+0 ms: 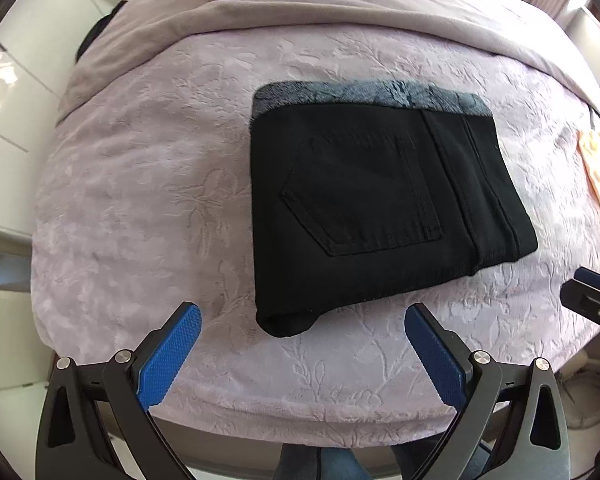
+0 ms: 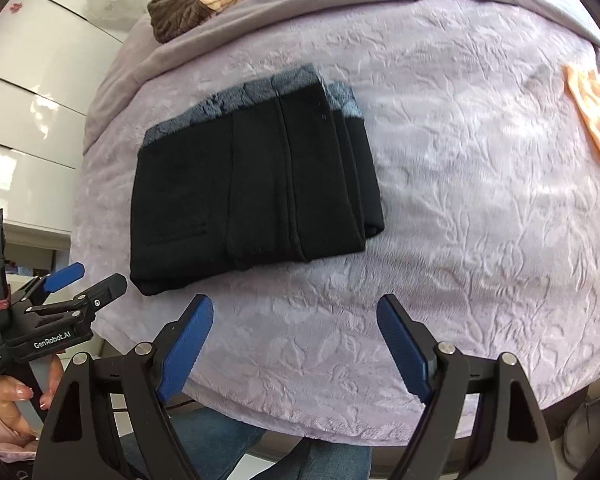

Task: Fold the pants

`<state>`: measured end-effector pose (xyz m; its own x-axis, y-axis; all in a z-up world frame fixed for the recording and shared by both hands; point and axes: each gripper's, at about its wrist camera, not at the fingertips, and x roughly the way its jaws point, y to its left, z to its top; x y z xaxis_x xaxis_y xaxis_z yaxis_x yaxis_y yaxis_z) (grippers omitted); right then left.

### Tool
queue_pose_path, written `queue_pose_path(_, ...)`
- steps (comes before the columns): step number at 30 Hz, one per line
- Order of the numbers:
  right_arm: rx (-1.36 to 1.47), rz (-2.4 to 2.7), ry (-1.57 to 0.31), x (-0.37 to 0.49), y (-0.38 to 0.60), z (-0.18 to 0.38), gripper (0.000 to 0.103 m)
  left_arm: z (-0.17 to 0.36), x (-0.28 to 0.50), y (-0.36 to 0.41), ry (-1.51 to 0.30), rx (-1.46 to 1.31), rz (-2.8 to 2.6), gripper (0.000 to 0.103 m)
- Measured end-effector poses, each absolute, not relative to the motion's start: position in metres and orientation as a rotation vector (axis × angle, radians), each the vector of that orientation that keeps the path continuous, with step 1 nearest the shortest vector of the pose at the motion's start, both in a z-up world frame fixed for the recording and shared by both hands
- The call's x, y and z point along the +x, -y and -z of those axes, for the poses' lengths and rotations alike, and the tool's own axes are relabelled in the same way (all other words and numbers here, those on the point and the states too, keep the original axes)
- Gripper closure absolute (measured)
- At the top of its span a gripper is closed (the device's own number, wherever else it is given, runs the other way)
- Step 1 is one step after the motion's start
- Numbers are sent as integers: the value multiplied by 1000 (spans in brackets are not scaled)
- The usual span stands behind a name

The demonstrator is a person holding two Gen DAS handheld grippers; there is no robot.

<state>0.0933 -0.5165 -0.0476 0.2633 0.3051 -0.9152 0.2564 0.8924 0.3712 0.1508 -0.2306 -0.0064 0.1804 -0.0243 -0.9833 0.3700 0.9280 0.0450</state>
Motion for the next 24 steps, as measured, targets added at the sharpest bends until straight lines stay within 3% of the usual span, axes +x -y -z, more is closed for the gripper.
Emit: queue_pose_path(24, 452, -153, -1332, 71, 582, 36, 16, -20, 103, 273, -1320, 214, 150, 1)
